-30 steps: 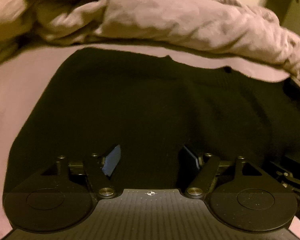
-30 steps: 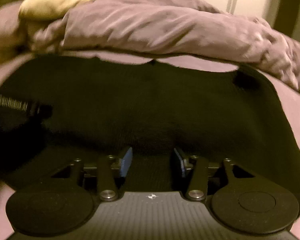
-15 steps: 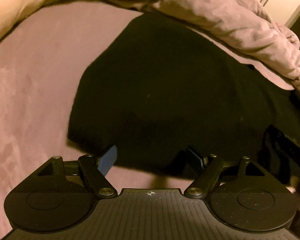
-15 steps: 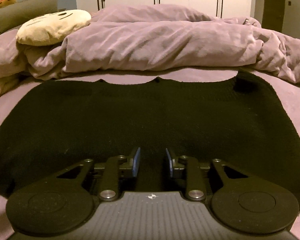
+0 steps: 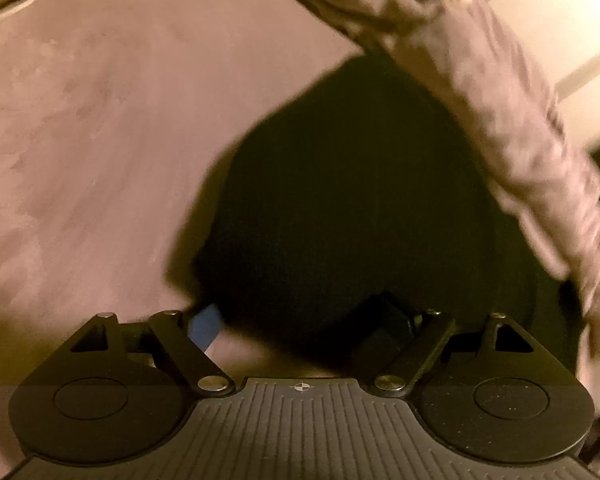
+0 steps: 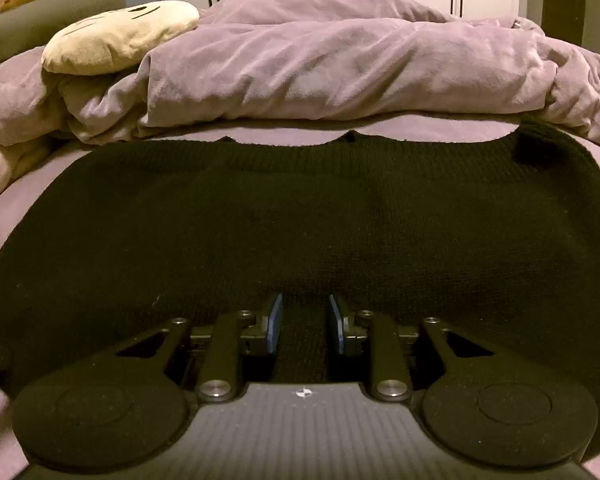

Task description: Fold small clothes

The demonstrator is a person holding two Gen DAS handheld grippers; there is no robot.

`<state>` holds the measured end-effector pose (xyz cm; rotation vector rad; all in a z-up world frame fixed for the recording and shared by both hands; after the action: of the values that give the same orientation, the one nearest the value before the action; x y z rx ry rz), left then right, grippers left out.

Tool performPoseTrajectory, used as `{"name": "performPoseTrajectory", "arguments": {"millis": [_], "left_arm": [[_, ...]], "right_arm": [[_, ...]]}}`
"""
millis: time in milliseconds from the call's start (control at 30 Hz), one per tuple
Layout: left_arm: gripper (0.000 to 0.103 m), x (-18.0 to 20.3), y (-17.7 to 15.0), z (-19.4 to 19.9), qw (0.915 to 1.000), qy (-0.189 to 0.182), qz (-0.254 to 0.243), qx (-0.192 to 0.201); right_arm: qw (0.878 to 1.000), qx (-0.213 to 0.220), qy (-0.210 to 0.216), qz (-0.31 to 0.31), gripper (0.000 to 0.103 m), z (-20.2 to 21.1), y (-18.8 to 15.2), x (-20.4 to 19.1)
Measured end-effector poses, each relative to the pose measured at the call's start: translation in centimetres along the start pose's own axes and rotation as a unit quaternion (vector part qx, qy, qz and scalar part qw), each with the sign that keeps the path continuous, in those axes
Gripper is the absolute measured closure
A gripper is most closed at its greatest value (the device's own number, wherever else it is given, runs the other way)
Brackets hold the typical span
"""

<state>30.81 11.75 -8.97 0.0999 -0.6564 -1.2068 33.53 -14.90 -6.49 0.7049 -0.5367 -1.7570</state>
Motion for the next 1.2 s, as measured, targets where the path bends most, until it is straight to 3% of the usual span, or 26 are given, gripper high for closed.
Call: {"name": "performPoseTrajectory", "arguments": {"millis": [100,167,233,300,367,433,533,700,767,833,900,1067,1200], "left_arm": [[0.026,-0.8,1.7,-1.1,0.9994,-0.019,0.027,0.004],[0.049,-1.5,3.0,-1.2,0.9980,-0.042,0.045,0.011],[0.054,-2.3,3.8,-1.5,0.9954,-0.075,0.060,0.003],[0.051,-2.6,4.7,-2.6,0.9930,-0.106,0.048,-0.016],[0.037,-2.3,5.8,-3.9,0.9893,-0.138,0.019,-0.042],[0.031,-1.6,7.0,-5.0,0.9836,-0.168,0.005,-0.065],[0.029,-0.4,8.6,-6.6,0.9763,-0.191,-0.033,-0.096],[0.044,0.6,9.4,-7.5,0.9738,-0.171,-0.084,-0.124],[0.057,1.2,9.4,-7.5,0.9735,-0.157,-0.112,-0.124],[0.059,1.4,9.3,-7.5,0.9731,-0.151,-0.123,-0.123],[0.057,1.4,9.1,-7.7,0.9734,-0.146,-0.126,-0.123],[0.040,2.0,8.9,-7.7,0.9746,-0.133,-0.131,-0.123],[0.037,3.1,8.5,-7.5,0.9730,-0.108,-0.162,-0.124]], "right_arm": [[1.000,-0.003,0.004,0.001,0.078,0.0,-0.1,0.2],[1.000,-0.005,0.004,0.007,0.078,0.1,0.0,0.2],[1.000,-0.006,0.005,0.010,0.078,0.1,0.0,0.1],[1.000,-0.006,0.006,0.009,0.078,0.0,0.0,0.1],[1.000,-0.004,0.006,0.009,0.078,0.0,0.0,0.2],[1.000,-0.004,0.006,0.009,0.078,0.0,0.0,0.1],[1.000,-0.008,0.005,0.013,0.078,0.0,0.1,0.1],[1.000,0.004,0.000,-0.015,0.078,0.8,1.2,0.0],[1.000,0.013,-0.008,-0.020,0.078,0.9,1.4,0.1],[1.000,0.006,-0.024,-0.014,0.082,0.2,1.0,0.3],[0.999,0.003,-0.034,0.009,0.082,-0.4,0.5,0.0],[0.998,0.012,-0.039,0.046,0.082,-1.3,0.1,-0.4],[0.999,0.014,-0.034,0.041,0.082,-0.2,0.5,-0.3]]}}
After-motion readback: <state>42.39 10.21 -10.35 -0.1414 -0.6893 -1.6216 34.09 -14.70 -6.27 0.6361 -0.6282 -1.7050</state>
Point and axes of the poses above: each gripper's, at about its wrist camera, not at the fingertips, and z roughly against the way its jaws point, x to its right, y to its top, the point moved 6 cm from there along -z, roughly the way its jaws point, and after that the axes turned 11 degrees about -z, right-handed, at the moved point
